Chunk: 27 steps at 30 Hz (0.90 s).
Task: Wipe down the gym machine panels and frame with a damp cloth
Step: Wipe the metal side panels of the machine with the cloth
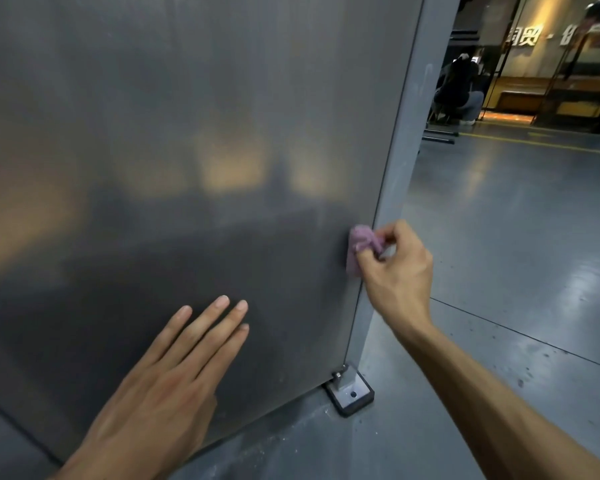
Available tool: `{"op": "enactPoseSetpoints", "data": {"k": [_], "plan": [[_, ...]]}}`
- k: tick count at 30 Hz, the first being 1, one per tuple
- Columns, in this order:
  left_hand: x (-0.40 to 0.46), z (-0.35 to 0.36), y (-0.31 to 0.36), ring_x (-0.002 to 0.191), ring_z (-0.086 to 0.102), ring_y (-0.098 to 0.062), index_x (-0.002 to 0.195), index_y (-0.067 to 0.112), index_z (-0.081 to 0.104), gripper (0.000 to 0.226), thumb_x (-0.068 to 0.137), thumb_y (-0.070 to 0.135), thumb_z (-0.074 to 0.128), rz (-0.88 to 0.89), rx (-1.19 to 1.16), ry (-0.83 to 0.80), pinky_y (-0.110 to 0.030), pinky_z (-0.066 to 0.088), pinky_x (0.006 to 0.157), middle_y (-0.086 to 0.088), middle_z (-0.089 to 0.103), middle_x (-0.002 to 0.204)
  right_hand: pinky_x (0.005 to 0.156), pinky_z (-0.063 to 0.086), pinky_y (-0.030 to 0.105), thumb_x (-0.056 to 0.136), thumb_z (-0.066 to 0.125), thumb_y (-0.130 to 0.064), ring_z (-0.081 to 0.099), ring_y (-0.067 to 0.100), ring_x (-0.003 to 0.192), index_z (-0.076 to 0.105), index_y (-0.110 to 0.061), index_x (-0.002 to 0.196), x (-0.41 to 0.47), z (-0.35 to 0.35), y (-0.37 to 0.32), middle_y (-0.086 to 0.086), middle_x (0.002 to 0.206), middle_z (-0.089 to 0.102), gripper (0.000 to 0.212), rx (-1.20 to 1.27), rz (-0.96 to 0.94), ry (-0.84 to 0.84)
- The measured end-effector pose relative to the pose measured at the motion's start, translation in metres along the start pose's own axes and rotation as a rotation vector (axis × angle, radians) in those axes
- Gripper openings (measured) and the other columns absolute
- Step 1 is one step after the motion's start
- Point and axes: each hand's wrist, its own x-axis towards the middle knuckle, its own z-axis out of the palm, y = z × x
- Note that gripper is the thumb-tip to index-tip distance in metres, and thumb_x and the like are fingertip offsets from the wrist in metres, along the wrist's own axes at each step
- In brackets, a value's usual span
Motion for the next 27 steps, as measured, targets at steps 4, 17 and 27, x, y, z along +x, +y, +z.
{"op": "enactPoseSetpoints", "data": {"k": [4, 17, 27], "plan": [[-0.002, 0.000, 0.000, 0.157, 0.024, -0.027, 0.149, 0.006, 0.054, 0.078, 0.074, 0.006, 0.032, -0.004, 0.022, -0.025, -0.049, 0.014, 0.128, -0.008, 0.034, 0.167, 0.063, 0.048, 0.035, 0.090, 0.068, -0.025, 0.059, 0.021, 0.071, 0.053, -0.019, 0.088, 0.012, -0.004, -0.023, -0.001, 0.086, 0.061, 0.016, 0.097, -0.104, 0.051], [-0.033, 0.009, -0.003, 0.155, 0.030, -0.029, 0.146, 0.006, 0.057, 0.072, 0.077, 0.009, 0.036, -0.042, -0.018, -0.023, -0.054, 0.022, 0.123, -0.008, 0.039, 0.164, 0.064, 0.042, 0.033, 0.089, 0.069, -0.015, 0.057, 0.023, 0.072, 0.054, -0.021, 0.084, -0.023, 0.005, 0.039, -0.004, 0.082, 0.063, 0.017, -0.002, 0.063, -0.090], [-0.082, 0.018, -0.013, 0.153, 0.034, -0.030, 0.142, 0.004, 0.059, 0.065, 0.080, 0.000, 0.040, -0.124, -0.148, 0.101, -0.053, 0.026, 0.123, -0.006, 0.042, 0.163, 0.060, 0.048, 0.032, 0.085, 0.073, -0.018, 0.061, 0.025, 0.067, 0.050, -0.017, 0.074, -0.069, 0.029, 0.068, 0.007, 0.074, 0.064, 0.026, -0.098, 0.167, -0.252]]}}
